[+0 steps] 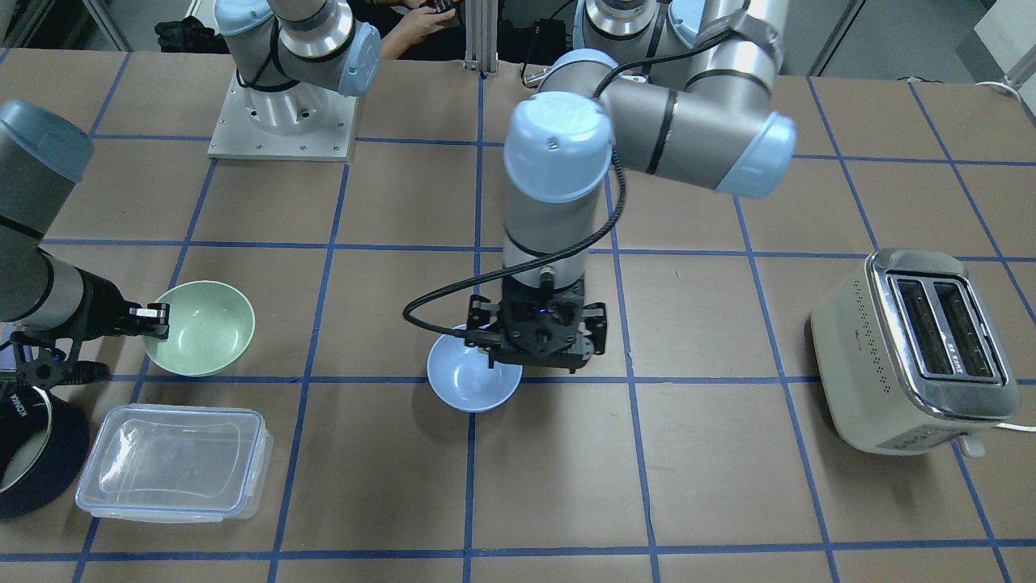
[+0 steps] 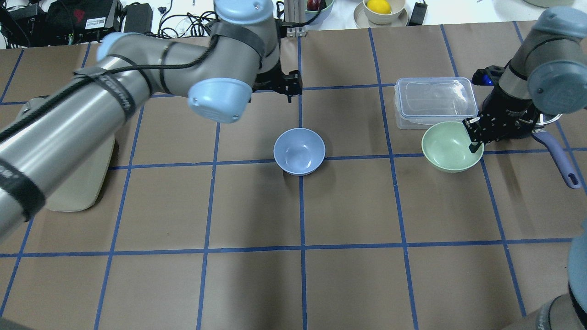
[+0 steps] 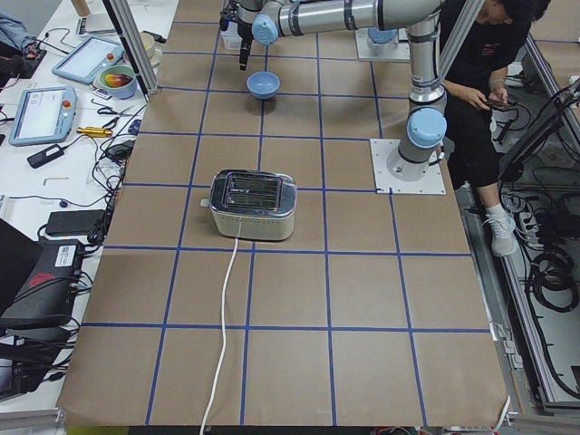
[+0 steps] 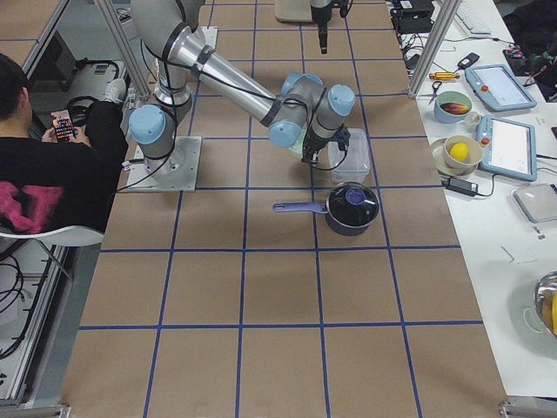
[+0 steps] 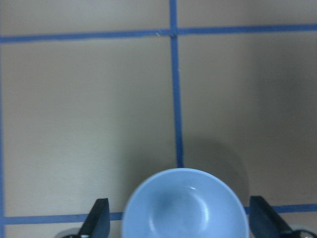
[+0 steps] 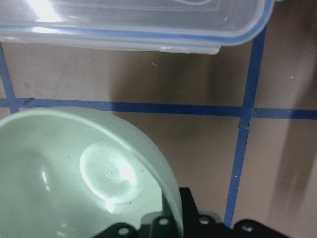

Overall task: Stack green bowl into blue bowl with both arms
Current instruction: 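Set the light blue bowl at center with the left gripper while the right lifts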

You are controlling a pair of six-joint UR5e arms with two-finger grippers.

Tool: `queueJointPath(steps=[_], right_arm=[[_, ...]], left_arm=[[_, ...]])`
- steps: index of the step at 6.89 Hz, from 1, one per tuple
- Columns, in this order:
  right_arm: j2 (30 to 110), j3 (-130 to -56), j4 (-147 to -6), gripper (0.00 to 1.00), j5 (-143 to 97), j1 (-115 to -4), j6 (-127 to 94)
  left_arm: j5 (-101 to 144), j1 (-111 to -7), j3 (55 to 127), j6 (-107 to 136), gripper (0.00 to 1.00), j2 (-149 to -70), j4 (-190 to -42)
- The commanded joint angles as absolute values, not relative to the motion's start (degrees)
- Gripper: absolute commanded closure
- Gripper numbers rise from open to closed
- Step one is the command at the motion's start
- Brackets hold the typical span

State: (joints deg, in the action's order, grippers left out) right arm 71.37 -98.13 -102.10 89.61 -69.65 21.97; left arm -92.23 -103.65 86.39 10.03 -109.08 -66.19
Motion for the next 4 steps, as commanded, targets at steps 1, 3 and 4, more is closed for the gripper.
queueJointPath(steps=[1,3,4], right_arm=[[72.06,-95.36,-98.79,1.0,86.51,-69.96,21.54],[74.17,-95.19,-98.7,1.0,82.38,-73.54,19.88],[74.44,-95.01,-99.4,1.0,79.4,-78.7,12.47]], left_arm=[[-89.93,-92.77,86.92,3.72,0.0,-99.53,-82.2],[-89.3,-92.37,87.19,2.99,0.0,-92.14,-86.71],[-91.12,-91.15,88.06,0.38,0.0,-89.24,-91.27]])
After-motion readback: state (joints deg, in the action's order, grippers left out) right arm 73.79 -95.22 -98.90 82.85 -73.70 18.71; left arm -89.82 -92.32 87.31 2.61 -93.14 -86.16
